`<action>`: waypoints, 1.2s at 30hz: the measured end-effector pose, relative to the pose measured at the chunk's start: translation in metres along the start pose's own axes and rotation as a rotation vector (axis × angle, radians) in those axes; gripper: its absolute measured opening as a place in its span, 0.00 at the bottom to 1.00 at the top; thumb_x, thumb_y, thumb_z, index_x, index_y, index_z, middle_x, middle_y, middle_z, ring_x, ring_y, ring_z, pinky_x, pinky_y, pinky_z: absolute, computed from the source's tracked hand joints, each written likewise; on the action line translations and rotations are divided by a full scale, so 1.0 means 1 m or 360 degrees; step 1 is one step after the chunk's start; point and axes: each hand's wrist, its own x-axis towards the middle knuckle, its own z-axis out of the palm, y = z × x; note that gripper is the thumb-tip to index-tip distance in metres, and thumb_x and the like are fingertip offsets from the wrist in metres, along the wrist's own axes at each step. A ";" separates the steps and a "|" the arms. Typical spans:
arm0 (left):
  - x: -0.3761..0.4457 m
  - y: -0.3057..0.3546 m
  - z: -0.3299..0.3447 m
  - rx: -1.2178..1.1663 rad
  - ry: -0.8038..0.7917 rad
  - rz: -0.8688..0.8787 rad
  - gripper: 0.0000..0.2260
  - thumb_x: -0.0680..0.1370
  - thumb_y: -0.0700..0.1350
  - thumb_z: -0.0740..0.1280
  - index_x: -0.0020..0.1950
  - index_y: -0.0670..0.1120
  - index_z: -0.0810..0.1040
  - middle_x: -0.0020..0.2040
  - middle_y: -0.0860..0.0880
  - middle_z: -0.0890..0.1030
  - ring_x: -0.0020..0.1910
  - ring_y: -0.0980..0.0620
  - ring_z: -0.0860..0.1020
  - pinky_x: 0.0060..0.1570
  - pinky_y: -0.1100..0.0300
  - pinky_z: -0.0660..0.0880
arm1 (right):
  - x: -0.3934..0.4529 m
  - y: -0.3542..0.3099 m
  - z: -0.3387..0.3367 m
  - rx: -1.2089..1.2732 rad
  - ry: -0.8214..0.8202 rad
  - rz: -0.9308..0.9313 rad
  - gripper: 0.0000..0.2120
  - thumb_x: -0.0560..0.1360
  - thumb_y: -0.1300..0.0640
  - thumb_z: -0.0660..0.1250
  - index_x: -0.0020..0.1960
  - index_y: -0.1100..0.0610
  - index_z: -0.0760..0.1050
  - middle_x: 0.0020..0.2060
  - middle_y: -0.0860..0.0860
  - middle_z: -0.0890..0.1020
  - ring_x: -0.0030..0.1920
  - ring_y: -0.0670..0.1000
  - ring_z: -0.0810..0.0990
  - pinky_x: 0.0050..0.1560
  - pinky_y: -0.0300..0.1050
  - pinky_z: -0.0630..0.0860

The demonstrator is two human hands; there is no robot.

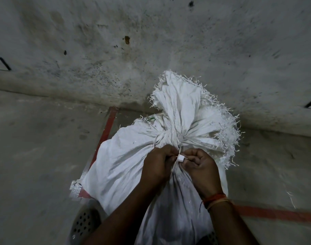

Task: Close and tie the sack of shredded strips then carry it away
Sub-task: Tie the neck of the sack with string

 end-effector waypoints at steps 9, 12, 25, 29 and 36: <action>-0.004 0.003 0.001 0.0134 -0.0063 0.0014 0.05 0.77 0.48 0.63 0.50 0.53 0.78 0.44 0.54 0.82 0.45 0.53 0.79 0.45 0.50 0.76 | -0.002 0.001 -0.004 -0.0495 0.0135 -0.0045 0.05 0.70 0.63 0.75 0.39 0.54 0.84 0.36 0.46 0.86 0.38 0.40 0.83 0.44 0.39 0.78; -0.013 0.020 -0.002 0.0441 0.0253 -0.0055 0.07 0.77 0.55 0.63 0.51 0.53 0.74 0.49 0.53 0.77 0.51 0.50 0.74 0.49 0.51 0.73 | -0.003 0.002 0.001 -0.0553 0.0148 -0.0057 0.05 0.69 0.62 0.76 0.38 0.53 0.83 0.34 0.45 0.86 0.37 0.41 0.83 0.46 0.44 0.81; -0.015 0.020 0.003 0.0458 0.0177 -0.0311 0.10 0.71 0.56 0.68 0.39 0.52 0.72 0.37 0.52 0.76 0.40 0.50 0.76 0.36 0.58 0.66 | -0.009 -0.005 0.008 -0.0537 0.0069 -0.0047 0.07 0.70 0.65 0.72 0.39 0.54 0.84 0.37 0.47 0.86 0.41 0.45 0.84 0.48 0.47 0.82; -0.012 0.022 0.000 0.0430 0.0155 -0.0215 0.08 0.69 0.52 0.70 0.42 0.50 0.75 0.33 0.55 0.74 0.37 0.50 0.76 0.34 0.57 0.68 | -0.008 -0.006 0.006 -0.0581 0.0046 -0.0059 0.09 0.69 0.67 0.71 0.39 0.54 0.83 0.36 0.47 0.86 0.40 0.45 0.84 0.47 0.48 0.81; -0.014 0.016 -0.001 0.0633 0.0041 -0.0024 0.07 0.71 0.53 0.65 0.38 0.51 0.71 0.33 0.49 0.78 0.37 0.48 0.78 0.34 0.54 0.66 | -0.011 -0.010 0.007 -0.0676 0.0042 -0.0117 0.09 0.69 0.67 0.72 0.35 0.53 0.80 0.32 0.45 0.83 0.35 0.42 0.81 0.39 0.36 0.77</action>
